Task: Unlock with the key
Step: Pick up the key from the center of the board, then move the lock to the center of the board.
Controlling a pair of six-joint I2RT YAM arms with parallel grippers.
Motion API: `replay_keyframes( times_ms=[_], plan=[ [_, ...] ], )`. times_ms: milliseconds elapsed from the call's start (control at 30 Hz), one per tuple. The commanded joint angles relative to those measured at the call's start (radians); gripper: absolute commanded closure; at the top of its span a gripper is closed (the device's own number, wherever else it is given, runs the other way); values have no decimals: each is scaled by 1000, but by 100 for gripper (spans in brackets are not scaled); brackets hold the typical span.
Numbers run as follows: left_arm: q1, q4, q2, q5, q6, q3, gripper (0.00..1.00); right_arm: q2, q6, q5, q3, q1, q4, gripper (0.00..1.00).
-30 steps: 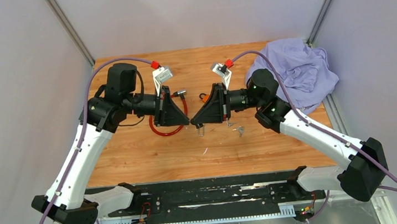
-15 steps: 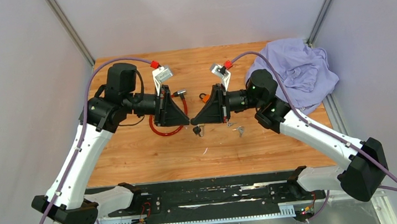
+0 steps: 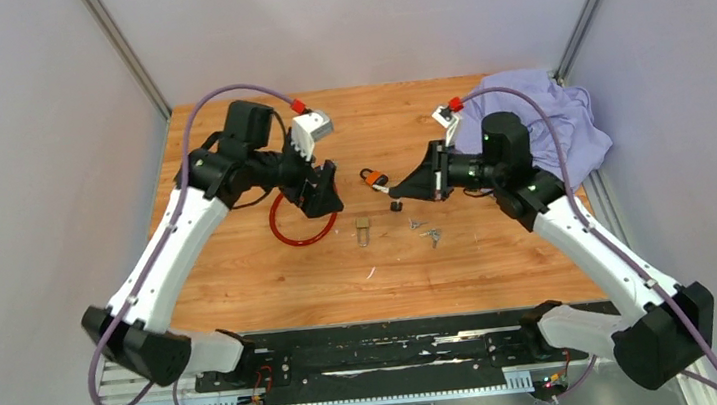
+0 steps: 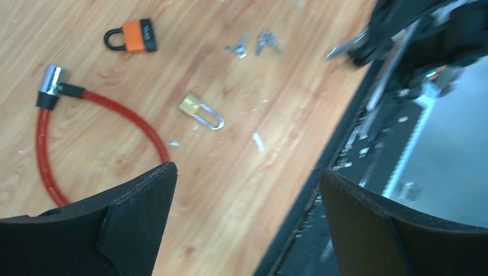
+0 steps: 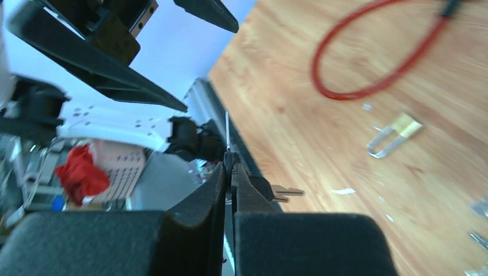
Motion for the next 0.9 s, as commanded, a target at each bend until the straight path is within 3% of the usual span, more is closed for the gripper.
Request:
replay_keyframes(
  times_ms=[0, 267, 367, 700, 867],
  plan=[
    [7, 3, 160, -88, 291, 18, 2, -73, -124, 179, 2, -98, -305, 99],
    [7, -45, 517, 28, 894, 164, 2, -167, -191, 369, 33, -120, -520, 99],
    [7, -47, 647, 37, 1033, 257, 1, -205, -189, 405, 34, -122, -547, 99],
    [-21, -46, 969, -3, 1315, 491, 3, -221, -176, 456, 45, -121, -578, 99],
    [-38, -46, 1068, -15, 1360, 597, 5, -190, -183, 454, 65, -123, -585, 99]
  ],
)
